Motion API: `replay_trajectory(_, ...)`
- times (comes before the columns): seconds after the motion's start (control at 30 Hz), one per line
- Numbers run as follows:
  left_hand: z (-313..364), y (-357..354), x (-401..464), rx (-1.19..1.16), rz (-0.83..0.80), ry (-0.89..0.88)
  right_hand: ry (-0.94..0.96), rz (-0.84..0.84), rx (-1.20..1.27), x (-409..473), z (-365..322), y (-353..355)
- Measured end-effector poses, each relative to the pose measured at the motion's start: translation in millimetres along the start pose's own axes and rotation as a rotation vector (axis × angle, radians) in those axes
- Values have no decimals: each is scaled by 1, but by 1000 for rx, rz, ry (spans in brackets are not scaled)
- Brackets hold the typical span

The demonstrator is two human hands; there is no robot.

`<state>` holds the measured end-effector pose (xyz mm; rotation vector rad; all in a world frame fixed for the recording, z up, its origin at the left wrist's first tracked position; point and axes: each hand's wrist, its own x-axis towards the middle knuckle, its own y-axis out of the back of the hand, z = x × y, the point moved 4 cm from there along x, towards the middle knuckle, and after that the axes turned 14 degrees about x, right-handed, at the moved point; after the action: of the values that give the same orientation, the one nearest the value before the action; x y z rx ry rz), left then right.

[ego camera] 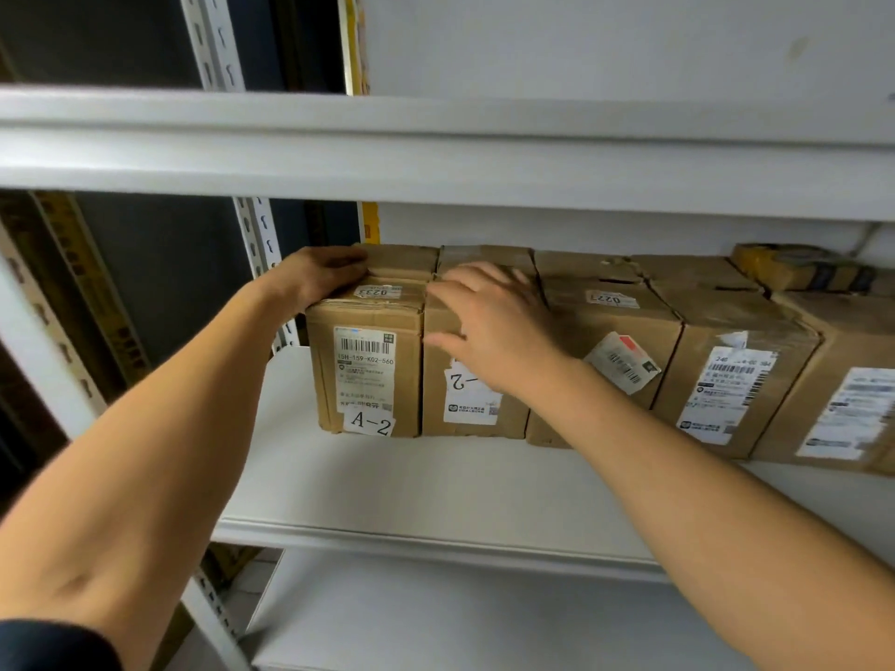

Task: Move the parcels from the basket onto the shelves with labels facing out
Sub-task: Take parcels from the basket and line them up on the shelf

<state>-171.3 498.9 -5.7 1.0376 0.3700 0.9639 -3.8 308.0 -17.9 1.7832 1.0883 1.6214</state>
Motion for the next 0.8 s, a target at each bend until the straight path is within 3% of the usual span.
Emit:
replay_trajectory(0.13,41,9,-21,244,131,-117,-189,45,17,-43,56,47)
replay_trajectory(0.23,85,-20,-50,253,51,-332,-319,19,59,-68,90,69)
replay_trajectory(0.33,101,-58,-54,504,85,-477,-363,10,169,-79,100,70)
replay_trajectory(0.53,101,-75,-44,613,226,-490,-393,97,194,-79,104,64)
replay_trajectory(0.67,110,-71,-52,632,175,-443,-354,11,194,-82,100,70)
replay_trajectory(0.8,158,-82,-79,657,247,-423,-322,20,129,-110,112,103)
